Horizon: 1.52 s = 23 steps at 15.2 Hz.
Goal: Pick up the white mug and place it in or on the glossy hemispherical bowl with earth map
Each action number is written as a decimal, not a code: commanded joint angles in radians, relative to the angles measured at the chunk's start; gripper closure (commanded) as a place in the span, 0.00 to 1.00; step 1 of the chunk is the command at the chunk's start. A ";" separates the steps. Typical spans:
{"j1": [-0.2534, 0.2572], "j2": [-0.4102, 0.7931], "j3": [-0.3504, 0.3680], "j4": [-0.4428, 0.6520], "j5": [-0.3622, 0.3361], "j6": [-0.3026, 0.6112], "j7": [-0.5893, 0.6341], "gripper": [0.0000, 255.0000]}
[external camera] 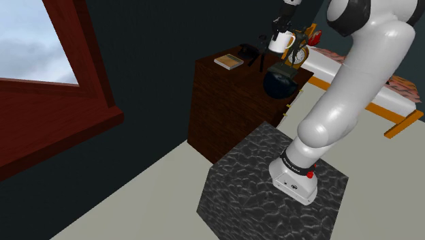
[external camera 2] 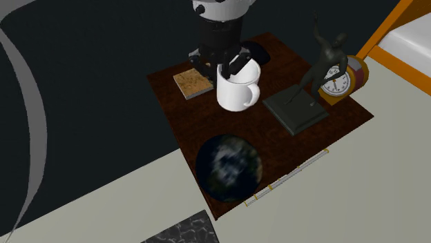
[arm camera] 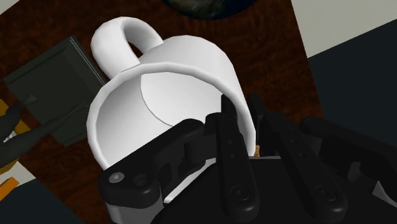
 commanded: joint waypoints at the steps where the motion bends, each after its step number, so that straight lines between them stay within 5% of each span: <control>1: 0.020 -0.082 0.003 -0.077 -0.042 0.007 0.025 1.00; 7: 0.041 -0.363 0.049 -0.339 -0.173 0.018 0.120 1.00; 14: 0.005 -0.662 0.133 -0.570 -0.262 -0.041 0.206 1.00; 23: -0.006 -0.690 0.124 -0.696 -0.278 0.058 0.215 1.00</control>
